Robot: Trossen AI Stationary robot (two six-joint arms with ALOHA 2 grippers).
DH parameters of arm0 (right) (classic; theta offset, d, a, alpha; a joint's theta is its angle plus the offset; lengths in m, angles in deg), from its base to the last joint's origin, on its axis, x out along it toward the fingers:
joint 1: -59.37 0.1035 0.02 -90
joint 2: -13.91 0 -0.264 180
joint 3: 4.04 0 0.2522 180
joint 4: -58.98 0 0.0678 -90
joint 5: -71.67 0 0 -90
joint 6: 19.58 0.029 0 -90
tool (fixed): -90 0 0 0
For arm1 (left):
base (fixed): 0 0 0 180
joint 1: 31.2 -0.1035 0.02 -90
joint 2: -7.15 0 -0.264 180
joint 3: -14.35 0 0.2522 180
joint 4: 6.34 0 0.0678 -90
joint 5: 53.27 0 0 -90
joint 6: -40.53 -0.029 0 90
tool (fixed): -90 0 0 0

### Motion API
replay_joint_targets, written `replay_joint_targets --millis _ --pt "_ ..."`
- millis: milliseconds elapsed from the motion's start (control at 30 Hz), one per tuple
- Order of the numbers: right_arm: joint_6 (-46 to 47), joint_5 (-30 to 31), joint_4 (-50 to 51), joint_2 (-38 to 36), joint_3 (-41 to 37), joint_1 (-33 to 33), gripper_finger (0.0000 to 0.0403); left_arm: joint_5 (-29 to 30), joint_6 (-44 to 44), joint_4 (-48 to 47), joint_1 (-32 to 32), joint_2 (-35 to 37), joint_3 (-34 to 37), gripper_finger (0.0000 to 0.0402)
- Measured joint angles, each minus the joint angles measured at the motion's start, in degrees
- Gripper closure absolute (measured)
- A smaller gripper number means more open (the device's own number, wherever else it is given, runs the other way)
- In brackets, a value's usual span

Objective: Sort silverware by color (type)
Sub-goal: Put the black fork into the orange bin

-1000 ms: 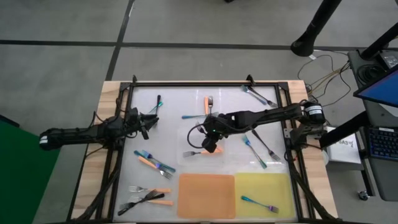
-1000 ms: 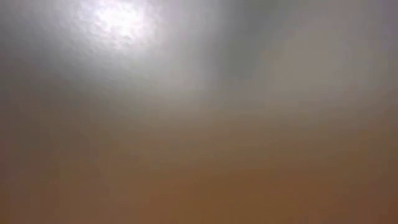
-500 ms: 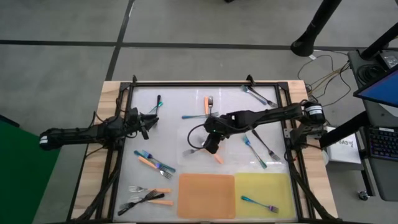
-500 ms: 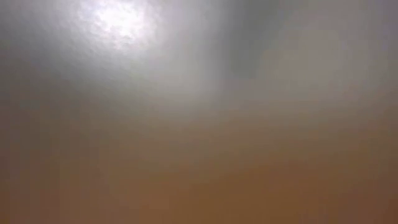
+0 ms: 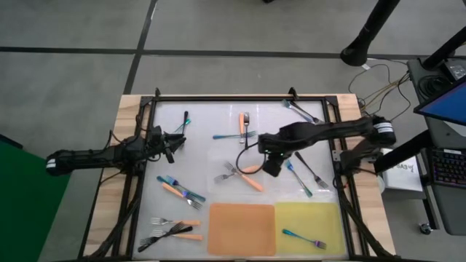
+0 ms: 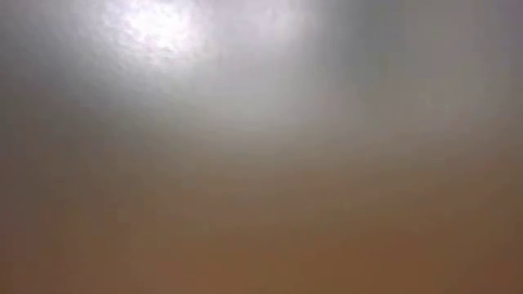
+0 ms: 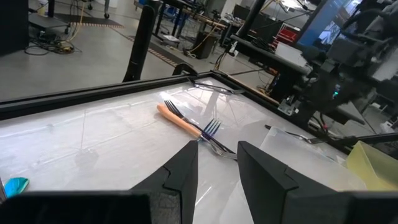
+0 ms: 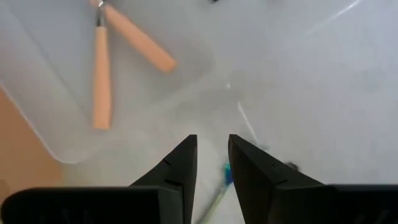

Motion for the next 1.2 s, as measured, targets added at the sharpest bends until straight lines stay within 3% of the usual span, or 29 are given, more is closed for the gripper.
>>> replay_joint_targets --millis 267,633,1000,1200 --pt "9.8 3.7 -0.8 -8.7 -12.3 -0.3 0.0312 0.0 0.0 0.0 0.0 0.0 0.0 0.0306" --pt "27.8 -1.4 -1.3 -15.9 -30.1 0.2 0.0325 0.0 0.0 0.0 0.0 0.0 0.0 0.0306" --pt "29.7 -4.4 -3.3 -16.4 -38.1 0.1 0.0328 0.0 0.0 0.0 0.0 0.0 0.0 0.0306" --pt "30.9 -10.0 -9.9 -16.4 -43.3 0.2 0.0326 0.0 0.0 0.0 0.0 0.0 0.0 0.0306"
